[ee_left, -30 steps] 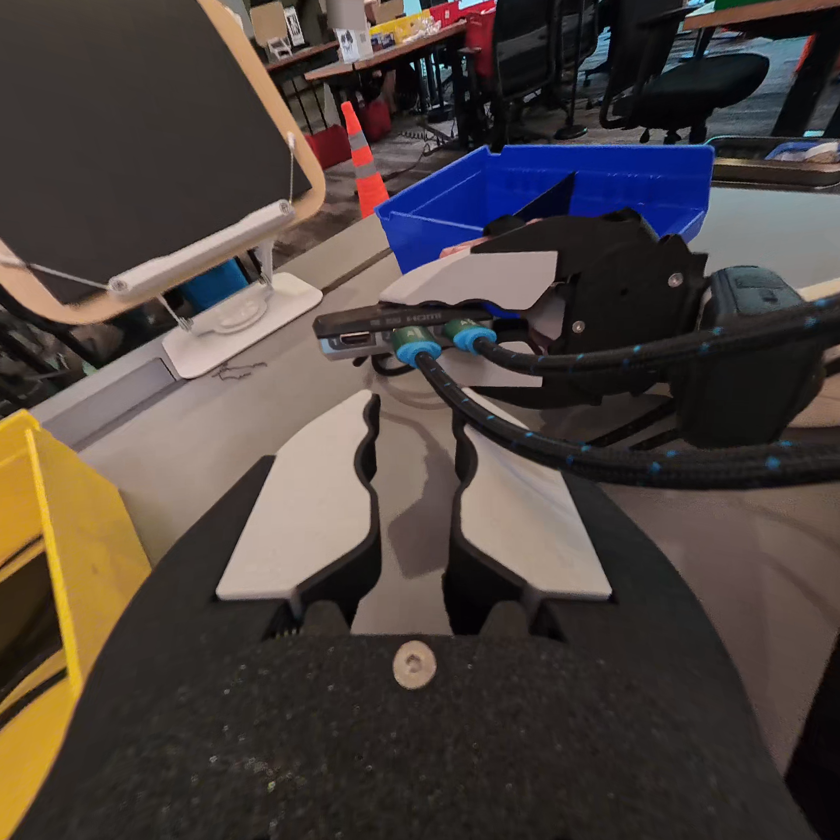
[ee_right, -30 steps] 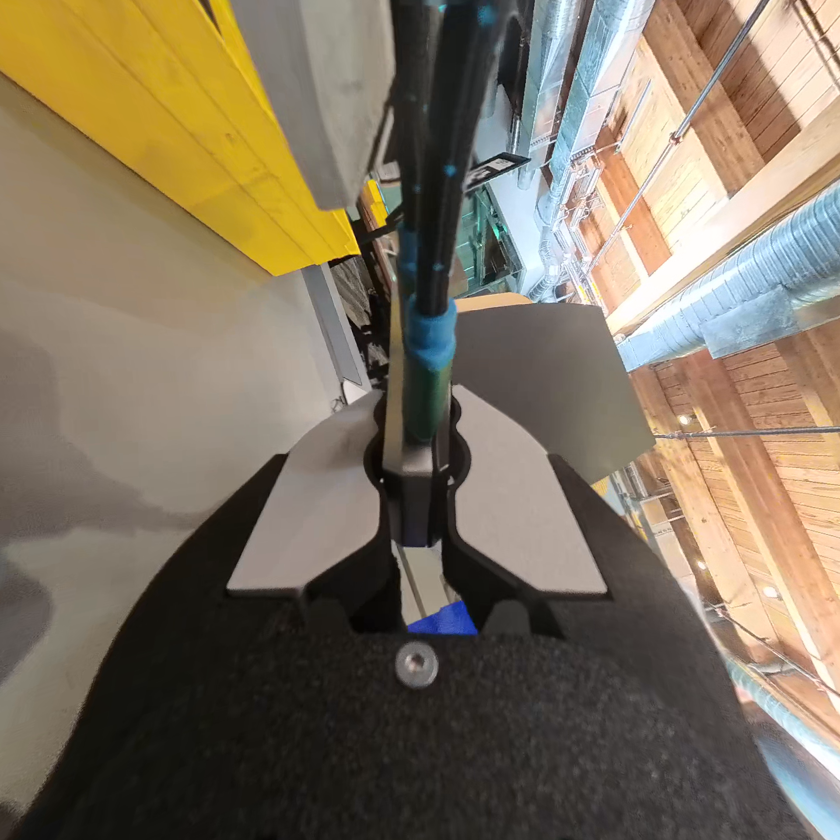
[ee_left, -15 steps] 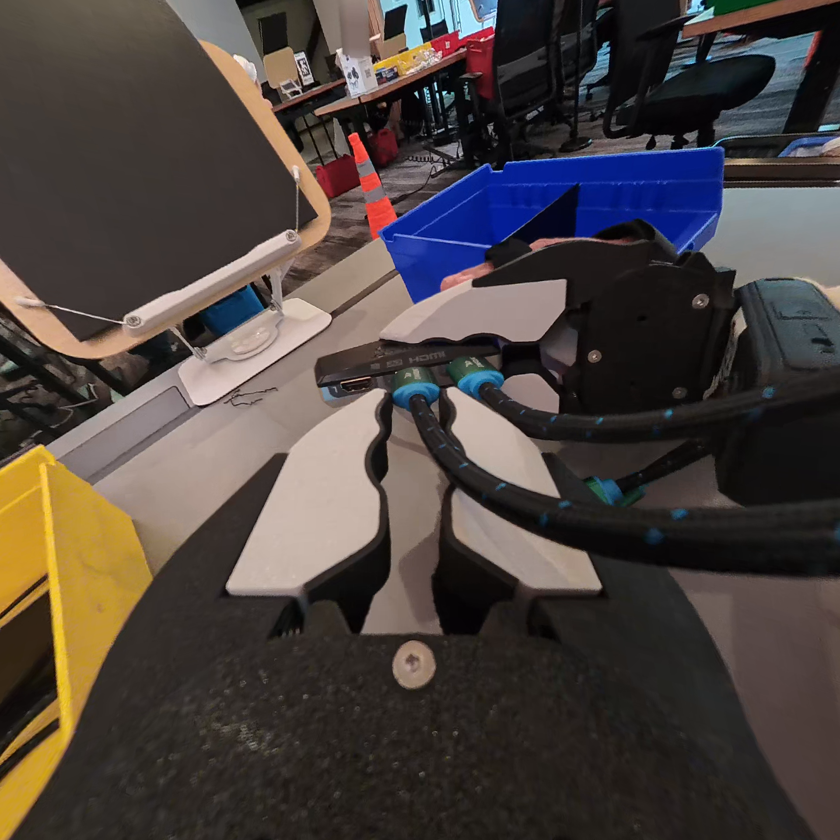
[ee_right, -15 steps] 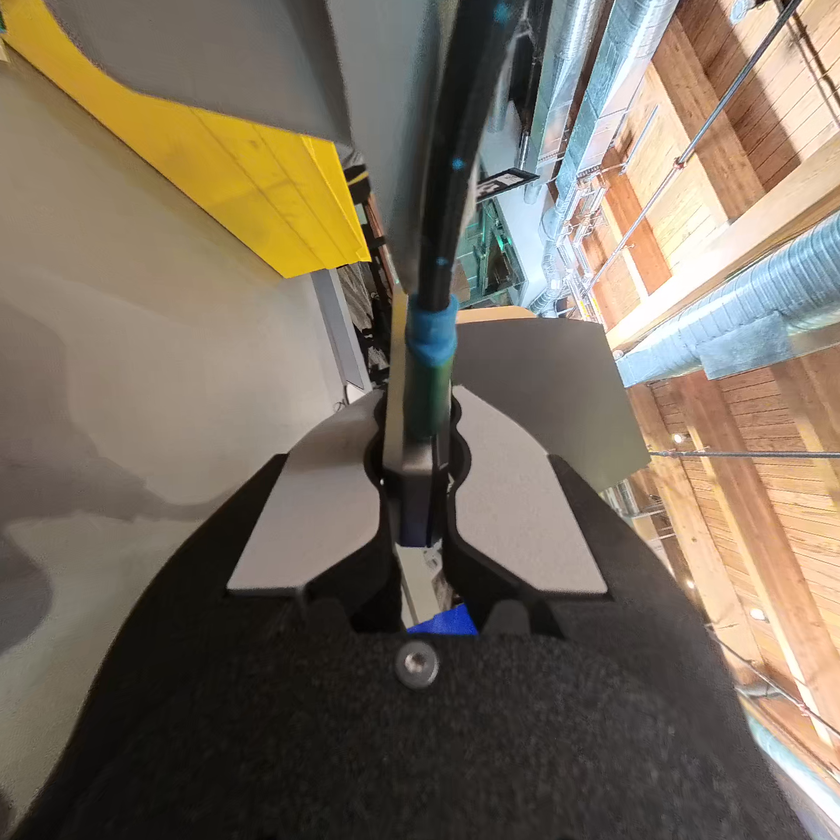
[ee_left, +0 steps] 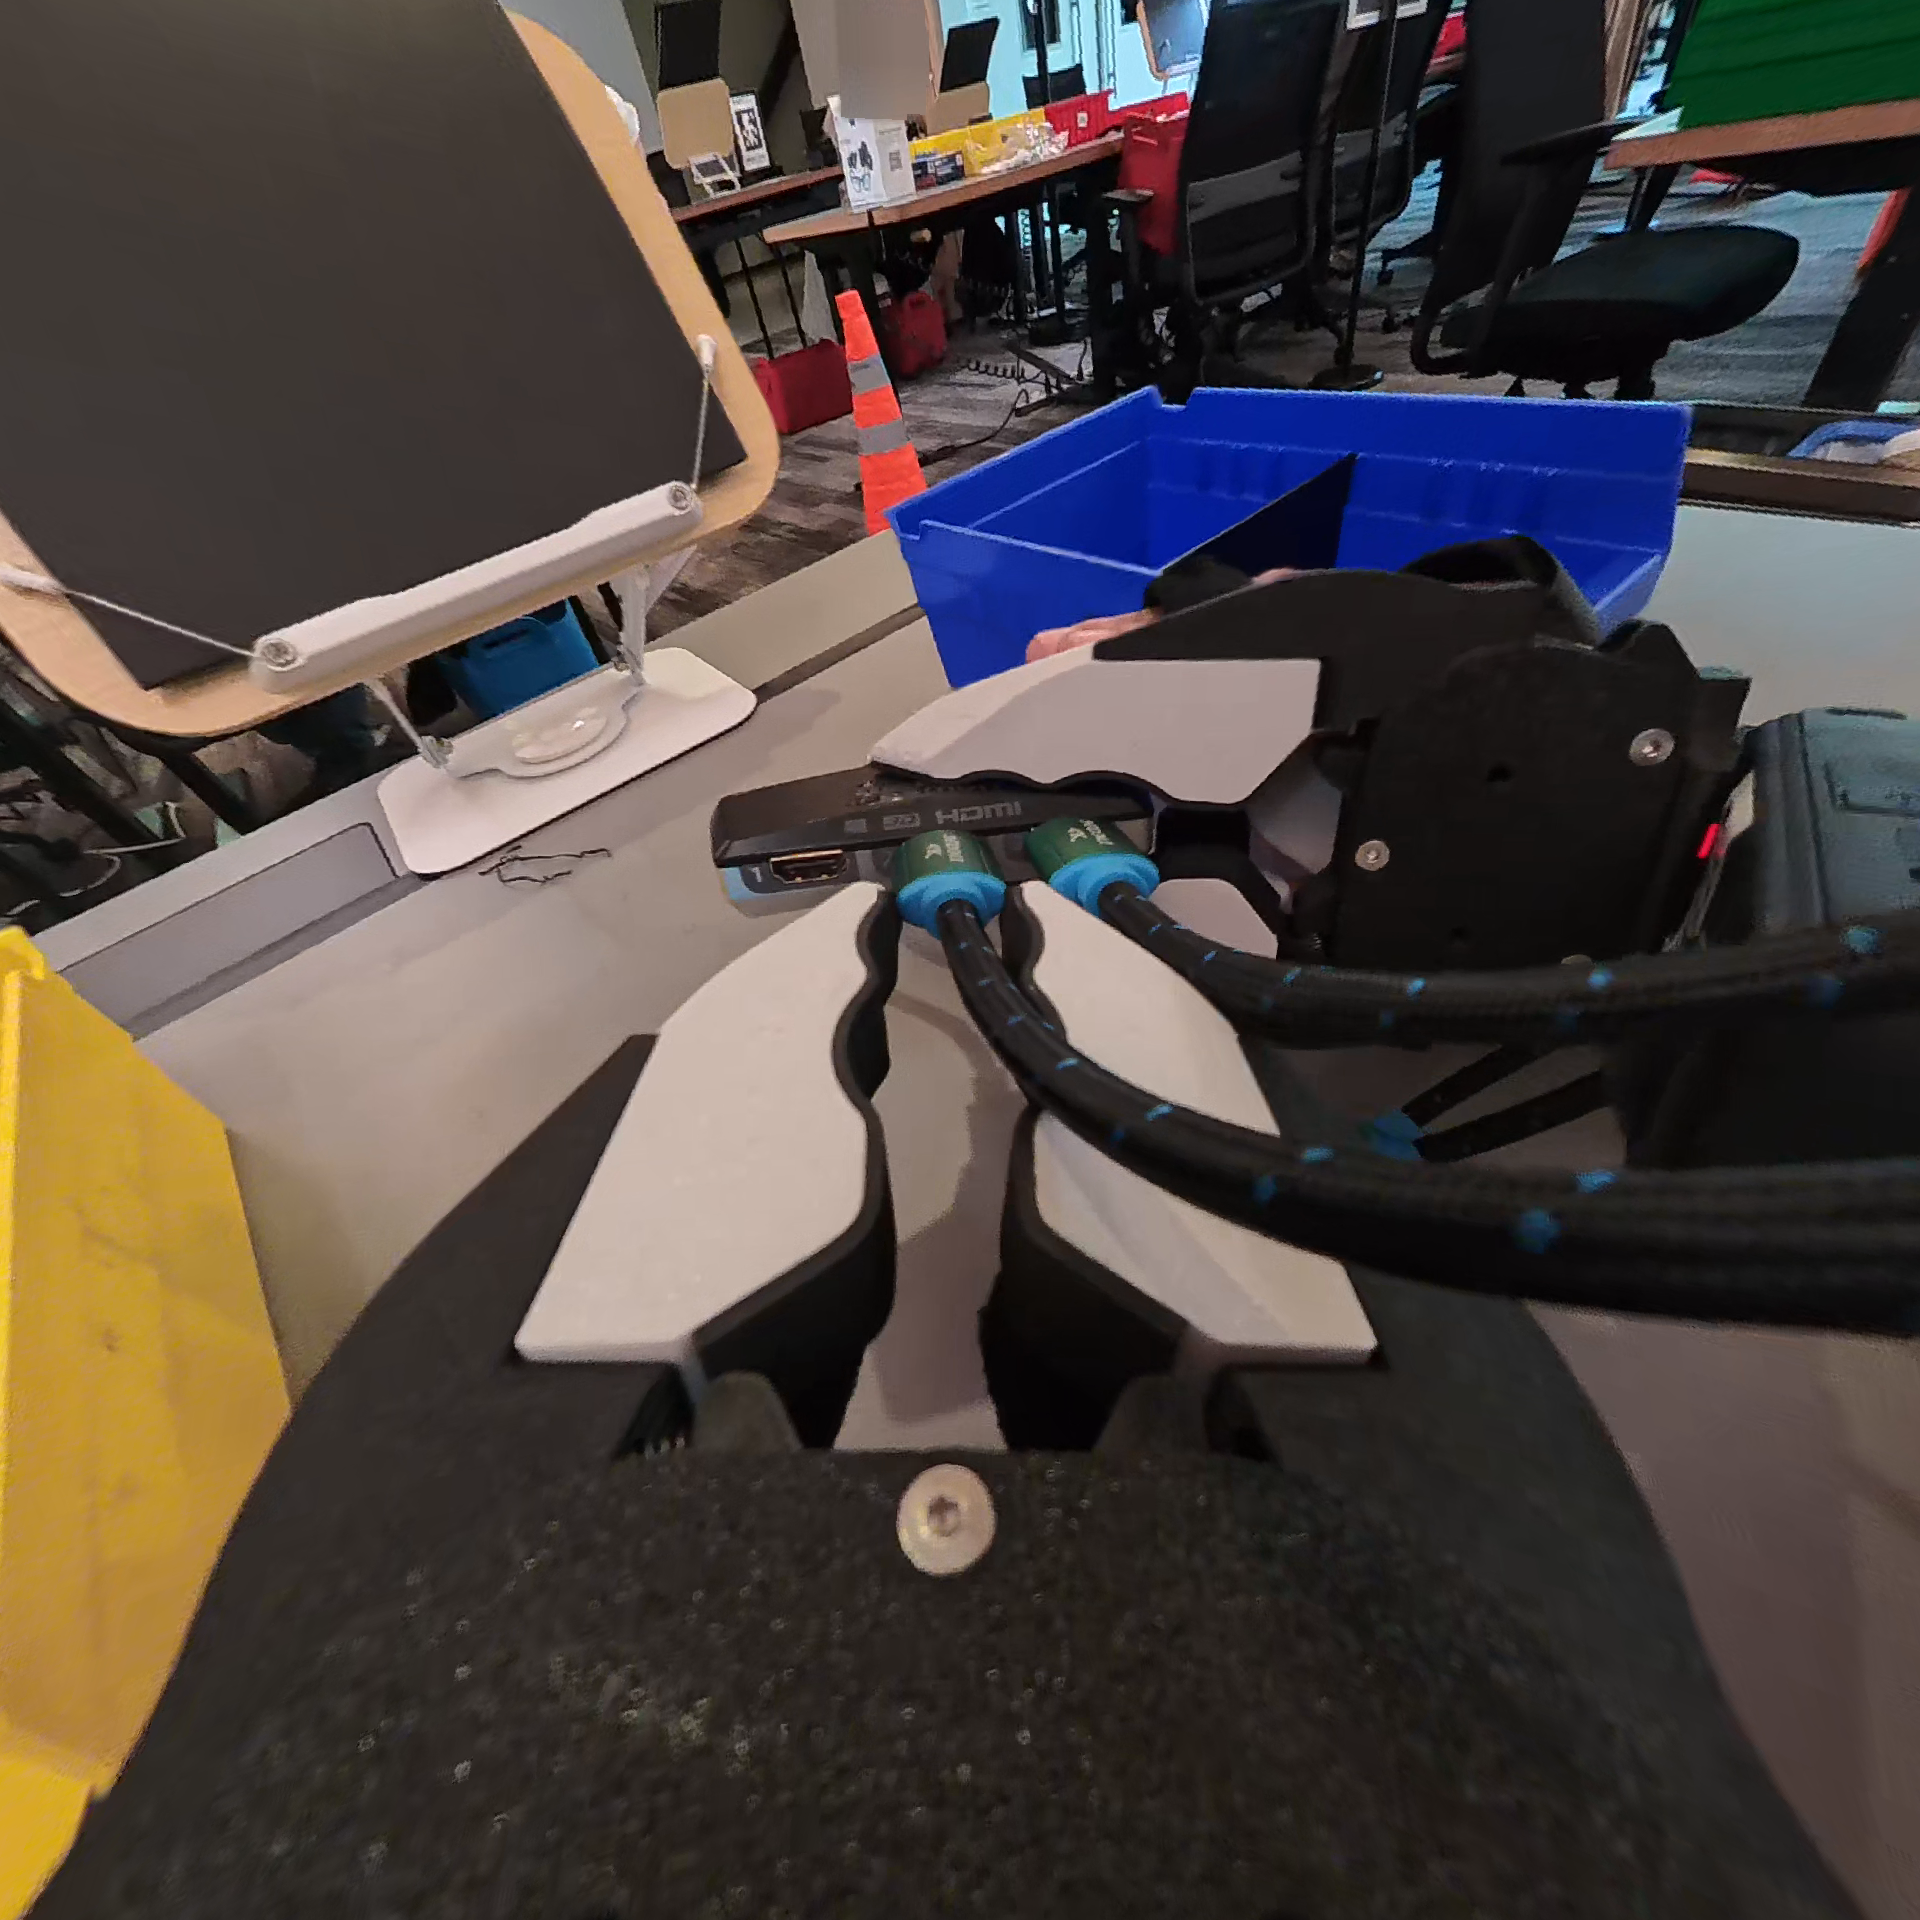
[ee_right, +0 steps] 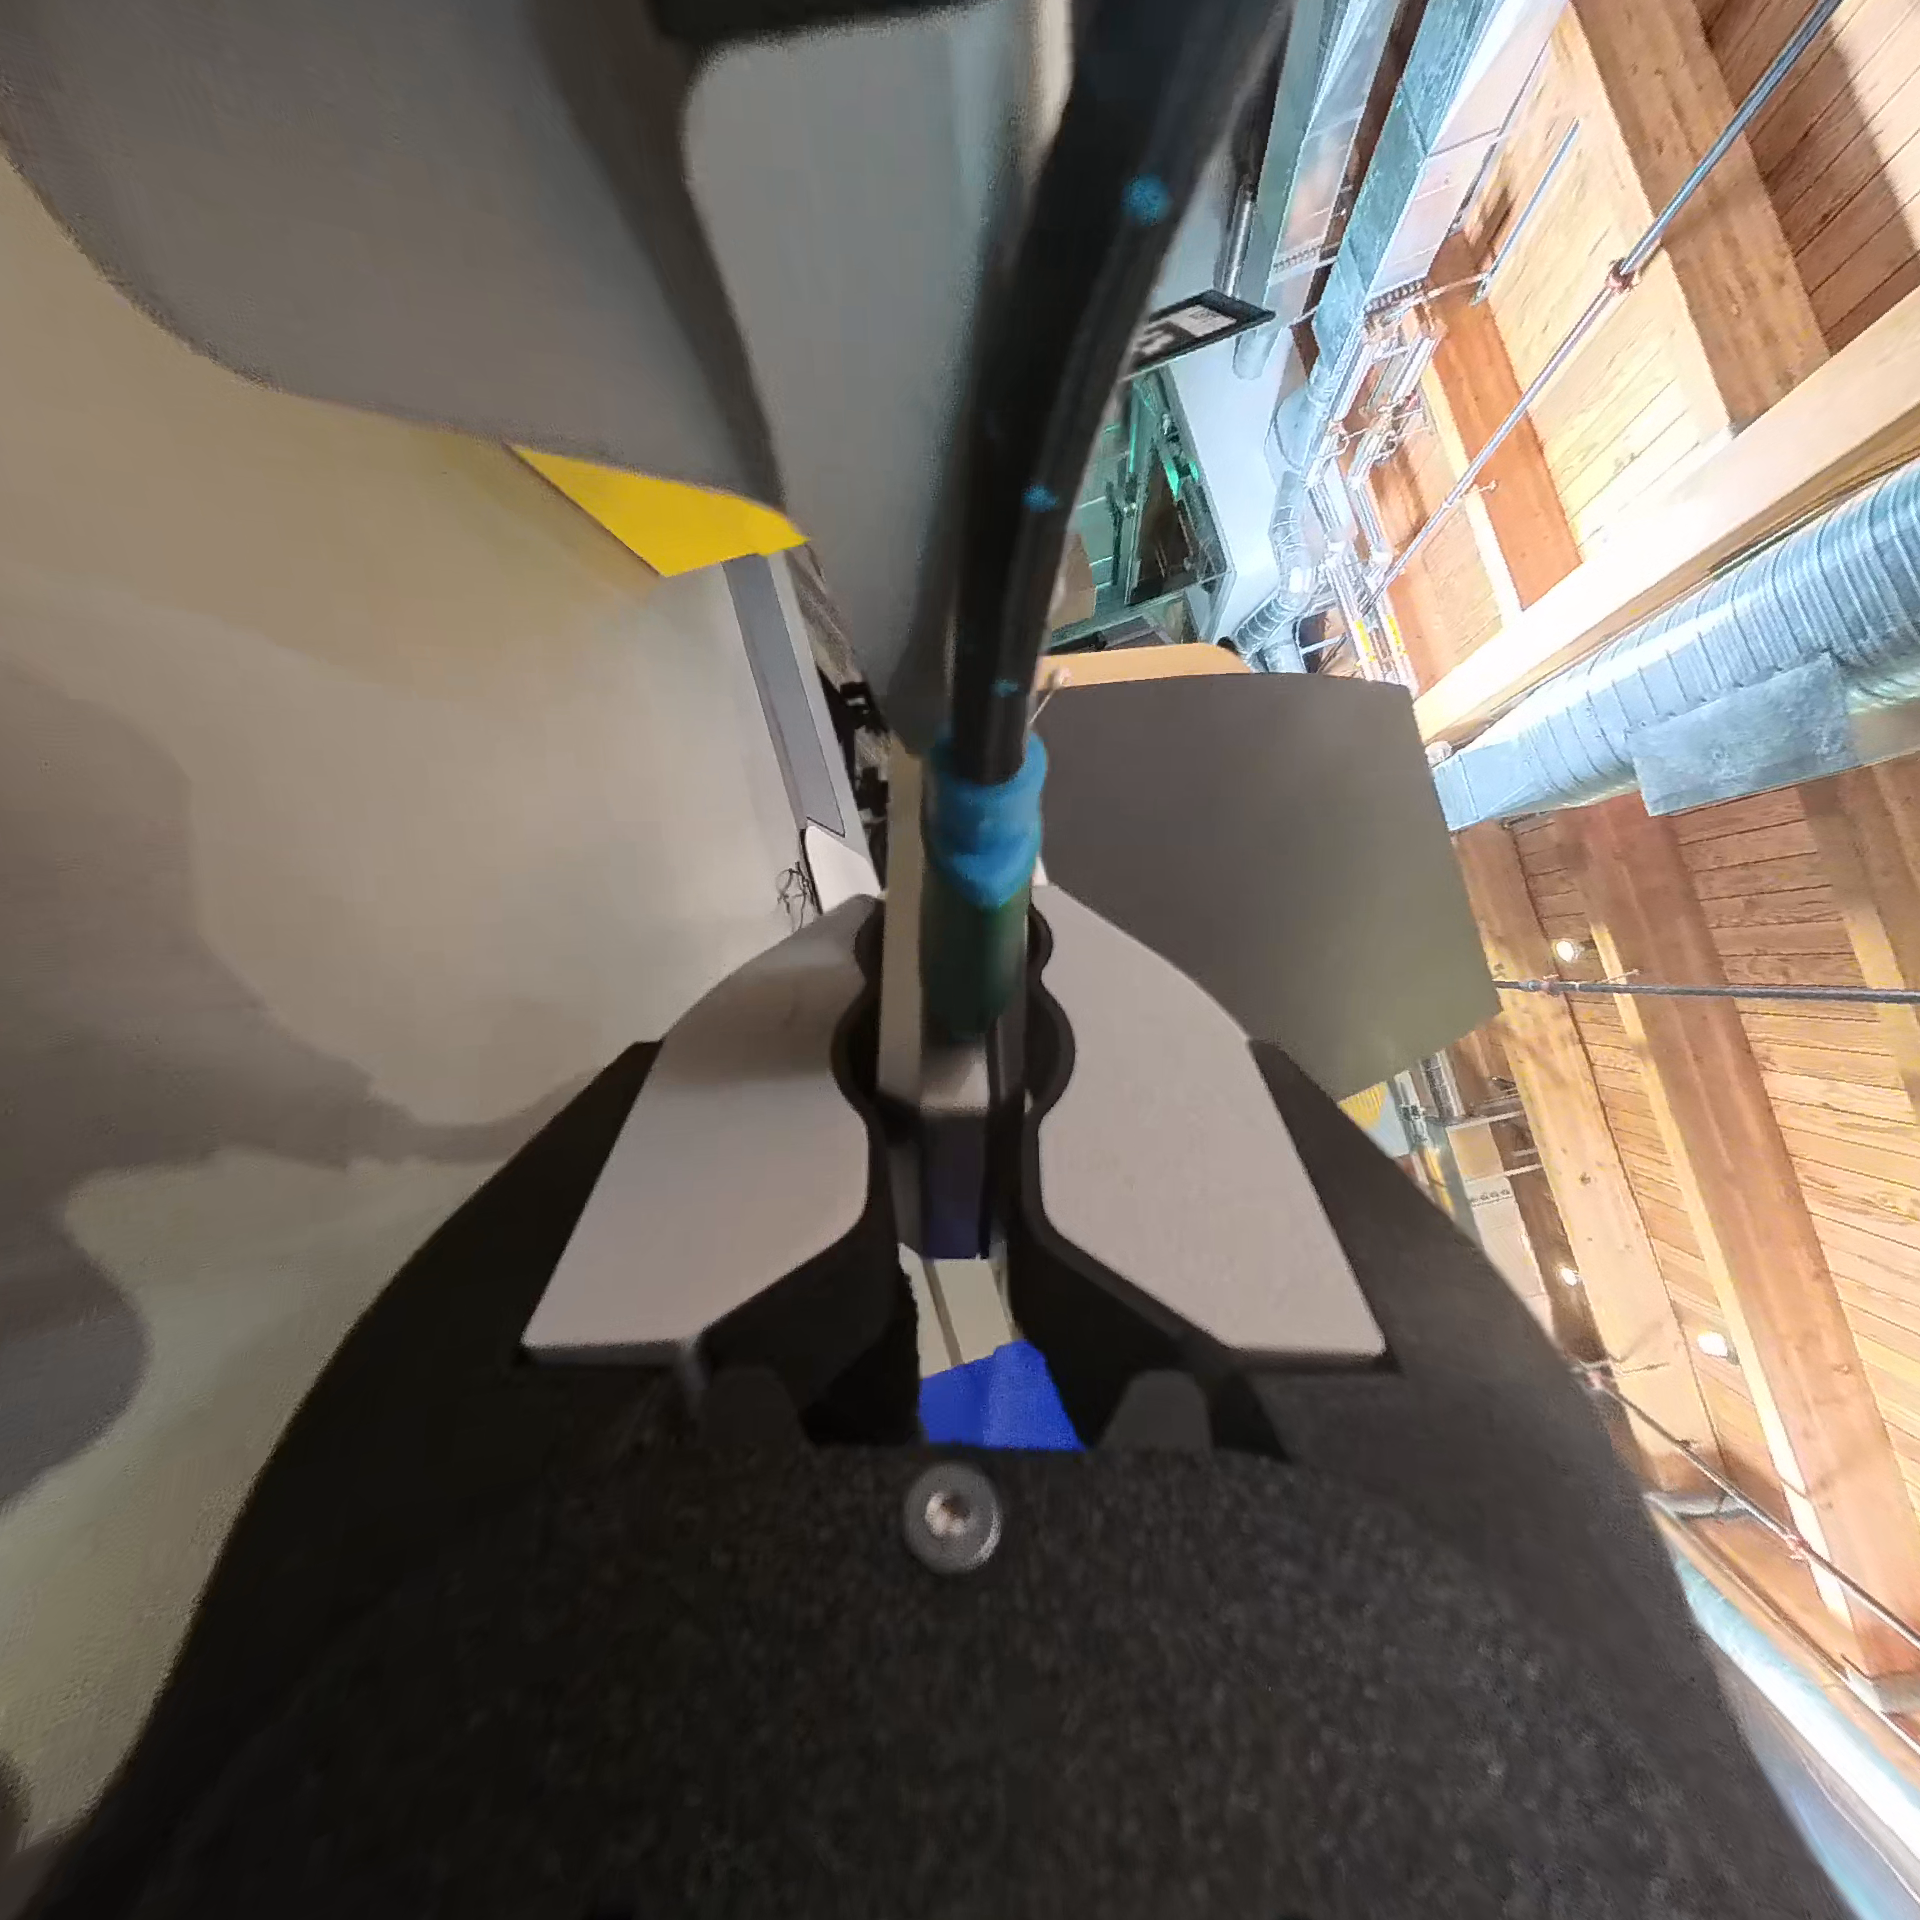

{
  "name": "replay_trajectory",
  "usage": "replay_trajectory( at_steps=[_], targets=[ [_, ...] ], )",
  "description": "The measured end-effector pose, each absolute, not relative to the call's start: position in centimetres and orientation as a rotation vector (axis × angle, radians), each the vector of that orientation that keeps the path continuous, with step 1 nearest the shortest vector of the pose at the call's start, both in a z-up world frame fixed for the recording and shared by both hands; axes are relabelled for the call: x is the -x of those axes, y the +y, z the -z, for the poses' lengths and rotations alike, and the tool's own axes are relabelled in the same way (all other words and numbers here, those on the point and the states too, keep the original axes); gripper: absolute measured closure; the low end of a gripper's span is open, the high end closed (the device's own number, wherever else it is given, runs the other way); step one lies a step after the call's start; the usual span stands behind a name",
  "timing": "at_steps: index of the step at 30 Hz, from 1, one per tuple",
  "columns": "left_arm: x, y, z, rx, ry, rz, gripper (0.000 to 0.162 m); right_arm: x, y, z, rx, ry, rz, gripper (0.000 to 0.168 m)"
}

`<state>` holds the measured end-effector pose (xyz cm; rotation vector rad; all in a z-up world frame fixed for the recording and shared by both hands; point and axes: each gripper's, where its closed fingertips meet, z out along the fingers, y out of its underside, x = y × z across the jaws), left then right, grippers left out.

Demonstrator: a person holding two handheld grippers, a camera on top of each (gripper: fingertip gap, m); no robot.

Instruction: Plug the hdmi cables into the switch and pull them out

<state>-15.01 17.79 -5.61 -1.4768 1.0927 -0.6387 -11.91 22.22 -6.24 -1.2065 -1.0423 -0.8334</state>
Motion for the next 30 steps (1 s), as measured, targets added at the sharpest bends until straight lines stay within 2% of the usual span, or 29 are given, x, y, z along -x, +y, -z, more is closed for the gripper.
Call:
replay_trajectory(
  at_steps=[7, 11, 13, 16, 20, 24, 27, 30],
  targets=[
    [15.5, 18.6, 6.3, 1.551, 1.110, 0.675, 0.143, 12.2, 23.2, 7.5, 1.238, -1.091, 0.717, 0.146],
    [18.6, 17.9, 5.8, 1.585, 1.031, 0.738, 0.114, 10.6, 24.2, 4.7, 1.287, -1.012, 0.670, 0.146],
    [20.8, 17.9, 7.1, 1.655, 0.981, 0.760, 0.113, 9.4, 24.6, 1.4, 1.346, -0.928, 0.570, 0.147],
    [23.0, 17.7, 8.7, 1.753, 0.907, 0.863, 0.121, 7.1, 25.2, -5.9, 1.416, -0.823, 0.381, 0.146],
    [23.8, 17.7, 7.8, 1.773, 0.864, 0.961, 0.121, 2.6, 26.4, -14.1, 1.556, -0.760, 0.138, 0.145],
    [24.7, 17.7, 8.5, 1.805, 0.859, 0.945, 0.125, -4.1, 28.0, -19.5, 1.673, -0.678, 0.077, 0.145],
    [24.7, 17.7, 8.1, 1.801, 0.830, 0.987, 0.126, -10.2, 29.6, -19.6, 1.836, -0.597, 0.116, 0.146],
    [24.5, 17.9, 8.3, 1.812, 0.831, 0.999, 0.126, -16.0, 30.8, -15.0, 2.051, -0.495, 0.119, 0.146]
  ],
)
